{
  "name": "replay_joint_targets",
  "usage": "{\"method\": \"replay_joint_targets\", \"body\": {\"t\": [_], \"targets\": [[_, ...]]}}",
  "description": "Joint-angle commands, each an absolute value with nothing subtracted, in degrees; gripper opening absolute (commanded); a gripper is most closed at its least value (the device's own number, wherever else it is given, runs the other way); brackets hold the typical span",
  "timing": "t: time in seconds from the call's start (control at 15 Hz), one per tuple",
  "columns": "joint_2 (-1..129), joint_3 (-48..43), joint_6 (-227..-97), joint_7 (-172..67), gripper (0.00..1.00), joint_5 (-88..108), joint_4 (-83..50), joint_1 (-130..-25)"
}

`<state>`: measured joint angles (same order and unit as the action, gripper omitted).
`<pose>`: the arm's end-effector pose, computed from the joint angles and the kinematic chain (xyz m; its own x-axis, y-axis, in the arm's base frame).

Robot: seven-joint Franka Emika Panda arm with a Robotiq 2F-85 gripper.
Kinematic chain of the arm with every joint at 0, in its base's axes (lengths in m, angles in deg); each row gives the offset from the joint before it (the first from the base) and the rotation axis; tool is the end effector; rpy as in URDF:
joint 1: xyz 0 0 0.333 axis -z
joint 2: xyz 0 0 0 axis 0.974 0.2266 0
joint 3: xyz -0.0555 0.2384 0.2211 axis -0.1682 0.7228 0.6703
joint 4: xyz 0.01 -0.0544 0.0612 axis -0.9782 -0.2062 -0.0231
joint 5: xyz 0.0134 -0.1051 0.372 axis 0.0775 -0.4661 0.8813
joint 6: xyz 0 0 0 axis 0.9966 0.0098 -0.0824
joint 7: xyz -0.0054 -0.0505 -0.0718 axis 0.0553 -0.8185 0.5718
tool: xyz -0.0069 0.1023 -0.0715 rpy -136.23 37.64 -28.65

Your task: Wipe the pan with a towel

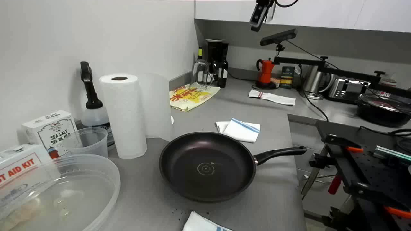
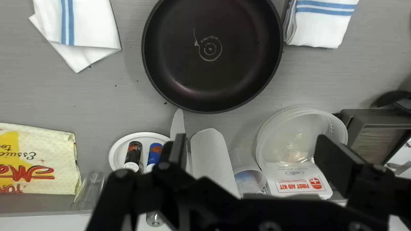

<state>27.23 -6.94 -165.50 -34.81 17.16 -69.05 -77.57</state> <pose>0.4307 -0.0602 0.4233 0.9675 0.0276 0.2514 0.0442 -0.9972 -0.0609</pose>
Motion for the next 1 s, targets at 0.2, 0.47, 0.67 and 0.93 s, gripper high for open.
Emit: {"method": "replay_joint_targets", "body": {"t": [0.2,0.47,0.67,0.93], "targets": [[27.24,-6.29,-165.31,-34.64,1.00,17.44,-68.96,-76.94],[27.24,-6.29,-165.31,-34.64,1.00,17.44,-68.96,-76.94],[27.24,-6.29,-165.31,-34.64,1.00,17.44,-68.96,-76.94],[28.00,-6.05,-166.36,-35.30,1.00,16.57,-68.81,-76.24]]}}
